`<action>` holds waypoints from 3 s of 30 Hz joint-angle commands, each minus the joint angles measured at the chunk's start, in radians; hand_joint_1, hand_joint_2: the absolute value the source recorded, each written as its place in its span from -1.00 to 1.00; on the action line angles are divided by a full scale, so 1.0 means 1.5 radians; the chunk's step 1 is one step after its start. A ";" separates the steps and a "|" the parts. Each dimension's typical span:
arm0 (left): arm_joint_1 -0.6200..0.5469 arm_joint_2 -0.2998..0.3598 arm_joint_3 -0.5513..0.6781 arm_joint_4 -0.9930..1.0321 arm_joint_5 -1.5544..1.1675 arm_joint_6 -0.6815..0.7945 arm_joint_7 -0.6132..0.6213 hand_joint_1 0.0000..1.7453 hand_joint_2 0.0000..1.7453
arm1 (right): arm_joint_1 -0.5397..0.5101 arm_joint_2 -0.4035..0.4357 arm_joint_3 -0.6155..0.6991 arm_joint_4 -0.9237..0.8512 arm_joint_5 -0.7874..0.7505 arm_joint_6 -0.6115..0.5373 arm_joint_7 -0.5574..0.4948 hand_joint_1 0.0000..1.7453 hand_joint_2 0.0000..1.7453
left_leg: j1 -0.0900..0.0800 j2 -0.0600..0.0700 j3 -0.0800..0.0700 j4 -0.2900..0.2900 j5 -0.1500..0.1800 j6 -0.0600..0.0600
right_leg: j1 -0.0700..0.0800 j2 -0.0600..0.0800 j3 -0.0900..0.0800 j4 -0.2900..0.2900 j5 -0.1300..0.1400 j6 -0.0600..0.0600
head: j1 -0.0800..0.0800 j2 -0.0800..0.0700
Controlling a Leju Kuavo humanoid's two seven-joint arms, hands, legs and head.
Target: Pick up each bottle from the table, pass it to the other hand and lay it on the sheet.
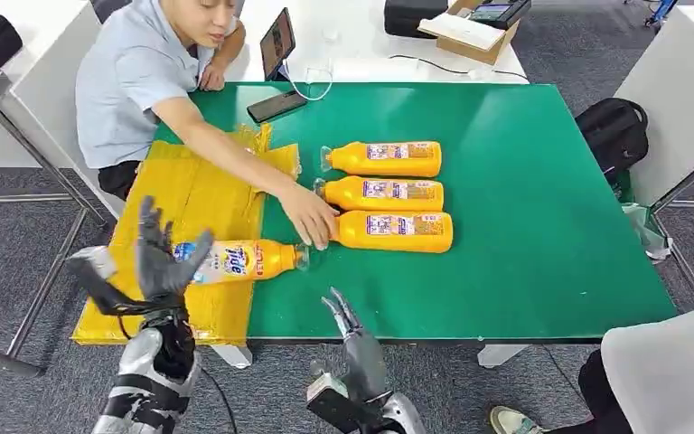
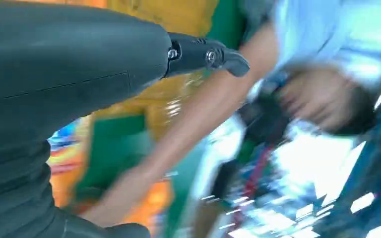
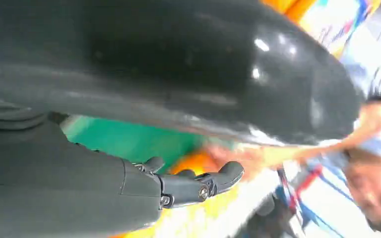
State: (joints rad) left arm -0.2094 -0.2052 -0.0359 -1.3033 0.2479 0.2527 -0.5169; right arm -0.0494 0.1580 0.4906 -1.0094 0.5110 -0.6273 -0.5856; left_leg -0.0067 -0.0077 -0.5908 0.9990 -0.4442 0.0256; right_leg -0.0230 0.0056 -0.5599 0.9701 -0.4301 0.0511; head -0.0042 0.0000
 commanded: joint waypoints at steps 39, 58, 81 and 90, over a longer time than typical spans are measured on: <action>0.080 0.019 -0.201 -0.135 -0.236 0.230 -0.023 -1.00 1.00 | -0.308 -0.131 -0.211 0.385 0.507 -0.033 0.353 -1.00 1.00 | 0.000 0.000 0.001 0.001 0.000 0.000 | 0.000 -0.001 0.001 -0.001 0.001 0.000 | 0.000 0.000; 0.037 0.021 -0.225 -0.065 -0.211 0.187 0.037 -1.00 1.00 | -0.330 -0.097 -0.211 0.478 0.477 0.224 0.358 0.96 1.00 | 0.001 0.002 0.006 0.000 0.001 -0.001 | 0.001 0.000 0.005 -0.002 0.002 -0.001 | 0.000 0.000; 0.106 0.030 -0.262 0.063 -0.166 0.125 0.098 -1.00 1.00 | -0.144 0.006 -0.262 0.126 0.053 0.187 0.052 0.94 1.00 | 0.001 0.002 0.013 -0.002 -0.001 -0.002 | 0.001 0.002 0.011 -0.003 0.001 -0.001 | 0.000 0.000; 0.139 0.047 -0.296 -0.017 -0.115 0.196 0.030 -1.00 1.00 | -0.051 0.027 -0.192 -0.067 -0.107 0.076 0.027 0.90 1.00 | 0.001 0.002 0.002 0.000 -0.001 -0.001 | 0.001 0.003 0.002 0.000 0.000 -0.001 | 0.000 0.000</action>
State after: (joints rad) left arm -0.0108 -0.1926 -0.4028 -1.3172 0.0217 0.5554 -0.4879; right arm -0.2343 0.1712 0.1102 -0.8539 0.4370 -0.4565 -0.5294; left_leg -0.0059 -0.0042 -0.5879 0.9996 -0.4453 0.0248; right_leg -0.0220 0.0100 -0.5579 0.9696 -0.4291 0.0520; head -0.0042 0.0000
